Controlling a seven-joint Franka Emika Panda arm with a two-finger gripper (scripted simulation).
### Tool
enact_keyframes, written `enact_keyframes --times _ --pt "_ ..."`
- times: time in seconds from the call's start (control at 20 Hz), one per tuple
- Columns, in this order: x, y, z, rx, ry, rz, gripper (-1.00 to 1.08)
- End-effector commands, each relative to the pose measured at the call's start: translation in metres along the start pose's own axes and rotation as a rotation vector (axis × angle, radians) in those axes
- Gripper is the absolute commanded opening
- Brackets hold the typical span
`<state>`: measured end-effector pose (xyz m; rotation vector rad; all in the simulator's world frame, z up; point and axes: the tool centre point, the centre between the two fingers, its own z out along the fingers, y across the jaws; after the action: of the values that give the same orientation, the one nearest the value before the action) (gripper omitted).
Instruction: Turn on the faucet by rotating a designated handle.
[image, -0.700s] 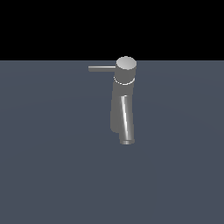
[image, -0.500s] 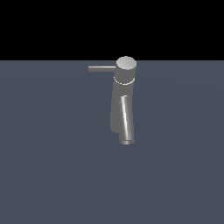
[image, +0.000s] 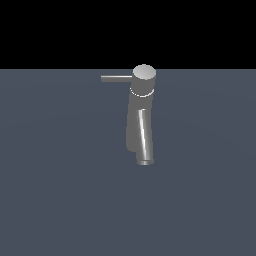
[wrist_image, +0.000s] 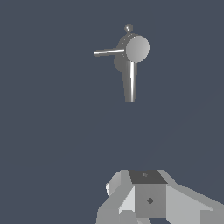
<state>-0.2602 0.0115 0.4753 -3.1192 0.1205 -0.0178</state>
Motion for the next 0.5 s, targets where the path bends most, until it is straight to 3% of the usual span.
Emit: enact_keyframes --times 0.0,0.45 --pt "0.003 -0.004 0.007 0.014 0.012 0.043 -1.0" --pt "0.025 -0.024 0.044 0.085 0.078 0.264 -1.0"
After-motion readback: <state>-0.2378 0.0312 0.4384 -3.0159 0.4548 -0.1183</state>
